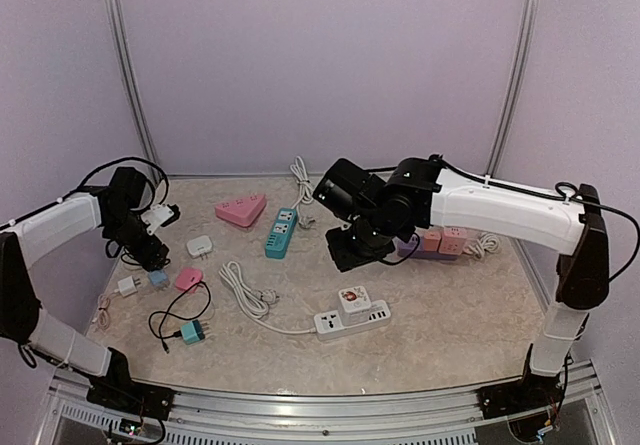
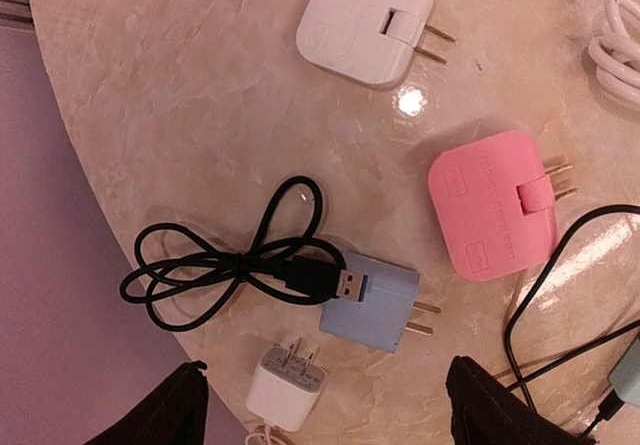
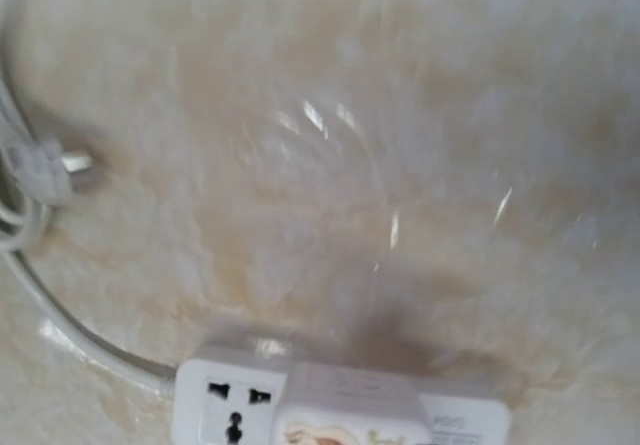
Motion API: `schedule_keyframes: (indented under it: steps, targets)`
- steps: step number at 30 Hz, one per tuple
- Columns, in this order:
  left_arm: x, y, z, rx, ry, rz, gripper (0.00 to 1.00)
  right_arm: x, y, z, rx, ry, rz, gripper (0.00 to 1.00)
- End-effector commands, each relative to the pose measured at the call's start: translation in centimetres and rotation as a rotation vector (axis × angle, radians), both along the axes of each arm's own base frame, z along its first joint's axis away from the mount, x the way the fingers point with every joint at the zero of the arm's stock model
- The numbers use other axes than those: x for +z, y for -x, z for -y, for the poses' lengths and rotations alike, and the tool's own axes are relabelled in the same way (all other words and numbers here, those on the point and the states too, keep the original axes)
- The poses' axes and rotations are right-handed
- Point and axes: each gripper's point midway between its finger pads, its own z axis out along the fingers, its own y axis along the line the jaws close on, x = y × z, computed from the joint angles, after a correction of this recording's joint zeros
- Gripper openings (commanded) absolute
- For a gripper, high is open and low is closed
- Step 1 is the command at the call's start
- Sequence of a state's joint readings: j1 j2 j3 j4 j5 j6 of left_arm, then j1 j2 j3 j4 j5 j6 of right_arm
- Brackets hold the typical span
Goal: Insert the plug
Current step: Press the plug into the socket, then pick up the plug from the center of the board.
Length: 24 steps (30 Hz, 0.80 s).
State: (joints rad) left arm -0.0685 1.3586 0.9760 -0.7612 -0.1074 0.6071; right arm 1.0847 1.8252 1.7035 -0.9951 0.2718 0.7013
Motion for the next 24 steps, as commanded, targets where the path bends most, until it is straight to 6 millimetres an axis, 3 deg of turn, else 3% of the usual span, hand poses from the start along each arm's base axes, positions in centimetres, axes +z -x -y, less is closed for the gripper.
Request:
schedule_keyframes:
  steps: [1,7,13,24]
  targets:
    - [-0.8,1.3,-2.4,0.051,-0.01,-0.055,0.76,2.2,-0.6,0.8,-0.009,-0.033,0.11,0.43]
    - [-2.7,2.2,-4.8,0.038,-0.054,-0.035,0.77,1.4,-0.9,0.4,0.031,-0.006,0.126,0.5]
    - [-5.4,1.6,-4.6,-0.075,-0.083,-0.012,0.85,0.7,-1.1,-0.3,0.059,0.027,0.118,0.52]
    - [-7.7,0.8,-3.8,-0.108,-0.012,-0.058,0.82,0.2,-0.9,0.0,0.058,0.017,0.113,0.54]
